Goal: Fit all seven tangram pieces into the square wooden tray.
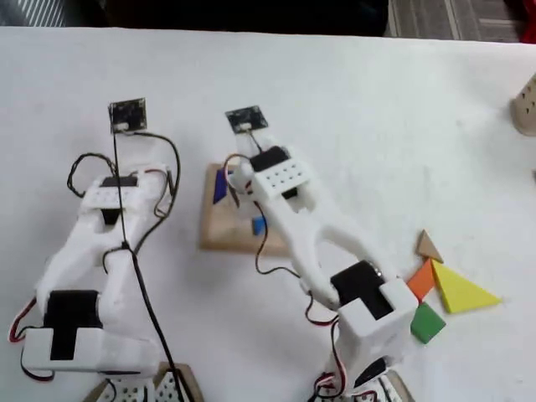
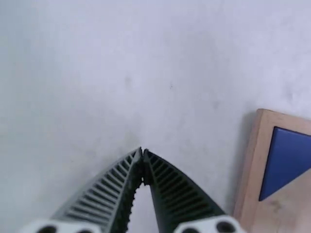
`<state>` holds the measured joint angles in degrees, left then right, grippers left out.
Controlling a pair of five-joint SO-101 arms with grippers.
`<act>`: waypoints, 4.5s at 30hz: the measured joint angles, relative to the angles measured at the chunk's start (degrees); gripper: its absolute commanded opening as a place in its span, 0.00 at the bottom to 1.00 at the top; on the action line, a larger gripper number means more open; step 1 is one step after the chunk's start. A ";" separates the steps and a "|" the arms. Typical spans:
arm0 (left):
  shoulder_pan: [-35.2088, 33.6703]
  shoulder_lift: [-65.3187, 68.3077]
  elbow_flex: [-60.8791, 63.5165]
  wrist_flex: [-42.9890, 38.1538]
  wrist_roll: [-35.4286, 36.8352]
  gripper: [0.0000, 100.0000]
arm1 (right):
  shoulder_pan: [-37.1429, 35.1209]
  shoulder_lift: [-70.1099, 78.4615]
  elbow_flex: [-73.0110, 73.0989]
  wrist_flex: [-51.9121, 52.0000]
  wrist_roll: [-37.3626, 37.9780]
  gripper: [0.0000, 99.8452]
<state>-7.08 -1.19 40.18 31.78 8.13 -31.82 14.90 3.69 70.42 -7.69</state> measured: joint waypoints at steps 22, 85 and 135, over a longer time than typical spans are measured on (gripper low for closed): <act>24.70 -31.12 20.04 -2.46 6.33 0.02 | 38.33 -16.70 25.67 0.09 16.70 0.02; 39.30 -5.71 8.00 -2.81 12.40 0.02 | 50.11 -18.81 35.87 -11.52 22.86 0.02; 29.98 18.46 -15.74 0.88 13.71 0.02 | 50.11 -18.81 36.04 -11.52 22.86 0.02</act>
<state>22.90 17.27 24.44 32.66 21.85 18.29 -3.91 39.74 58.90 15.16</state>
